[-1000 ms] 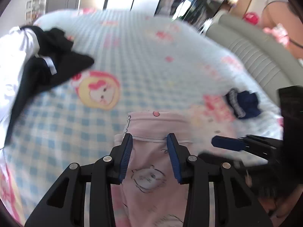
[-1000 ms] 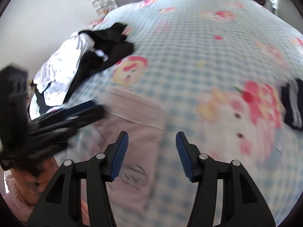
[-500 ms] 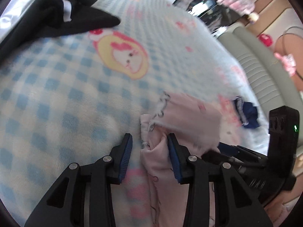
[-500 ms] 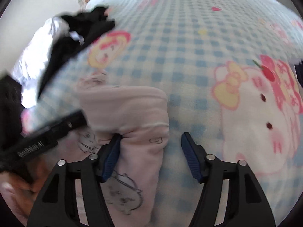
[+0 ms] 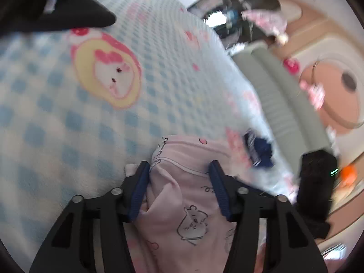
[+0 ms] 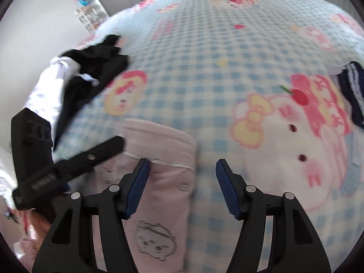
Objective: Fold clothes
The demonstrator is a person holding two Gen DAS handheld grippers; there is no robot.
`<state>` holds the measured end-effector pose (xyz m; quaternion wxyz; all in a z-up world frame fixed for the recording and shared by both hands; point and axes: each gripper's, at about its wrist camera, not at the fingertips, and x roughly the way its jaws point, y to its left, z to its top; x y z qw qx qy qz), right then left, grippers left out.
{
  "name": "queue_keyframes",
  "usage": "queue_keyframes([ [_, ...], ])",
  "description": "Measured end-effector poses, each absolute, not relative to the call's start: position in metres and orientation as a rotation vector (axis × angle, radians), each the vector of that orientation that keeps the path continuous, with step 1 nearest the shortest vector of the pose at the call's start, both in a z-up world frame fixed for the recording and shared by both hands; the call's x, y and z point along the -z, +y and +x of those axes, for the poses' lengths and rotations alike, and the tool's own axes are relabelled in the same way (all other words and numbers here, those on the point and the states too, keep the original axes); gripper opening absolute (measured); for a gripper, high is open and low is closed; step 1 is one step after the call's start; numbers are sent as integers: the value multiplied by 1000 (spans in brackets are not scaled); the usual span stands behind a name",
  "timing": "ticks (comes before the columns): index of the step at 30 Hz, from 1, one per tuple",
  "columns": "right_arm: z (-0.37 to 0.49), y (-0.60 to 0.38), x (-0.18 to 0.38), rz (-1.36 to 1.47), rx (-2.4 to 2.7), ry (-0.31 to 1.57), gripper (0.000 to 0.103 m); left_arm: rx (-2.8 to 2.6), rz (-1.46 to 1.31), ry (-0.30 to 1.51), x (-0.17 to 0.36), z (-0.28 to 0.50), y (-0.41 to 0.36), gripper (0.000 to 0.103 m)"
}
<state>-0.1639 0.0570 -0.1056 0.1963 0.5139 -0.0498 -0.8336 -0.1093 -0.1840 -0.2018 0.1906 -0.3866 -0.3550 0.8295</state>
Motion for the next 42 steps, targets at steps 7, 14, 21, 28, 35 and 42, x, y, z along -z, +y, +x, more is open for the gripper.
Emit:
queue_keyframes([
  [7,-157,66,90,1327,2364,-172,62,-2433,-983,-831,163,-81,-173,7],
  [14,-167,58,97,1387,2373,-86,62,-2759,-1189,-724,161,-62,-183,9],
  [21,-166,52,116,1444,2426,53,61,-2701,-1023,-753,154,-61,-179,26],
  [28,-154,55,98,1325,2359,-14,61,-2581,-1271,-539,184,-91,-134,33],
  [35,-142,71,94,1419,2383,58,65,-2621,-1307,-630,167,-64,-151,31],
  [42,-96,85,94,1405,2193,26,64,-2481,-1380,-742,175,-1,-128,32],
])
